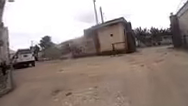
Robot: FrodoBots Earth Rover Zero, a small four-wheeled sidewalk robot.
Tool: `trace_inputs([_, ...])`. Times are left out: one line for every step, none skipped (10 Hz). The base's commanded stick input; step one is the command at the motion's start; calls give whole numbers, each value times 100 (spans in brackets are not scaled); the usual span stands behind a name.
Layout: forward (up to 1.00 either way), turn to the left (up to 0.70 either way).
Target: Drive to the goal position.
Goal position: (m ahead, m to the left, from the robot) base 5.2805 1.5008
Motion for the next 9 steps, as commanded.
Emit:
trace_inputs([30,0])
trace_inputs([30,0])
trace_inputs([30,0])
trace_inputs([30,0])
trace_inputs([30,0])
trace_inputs([30,0])
trace_inputs([30,0])
trace_inputs([30,0])
trace_inputs([30,0])
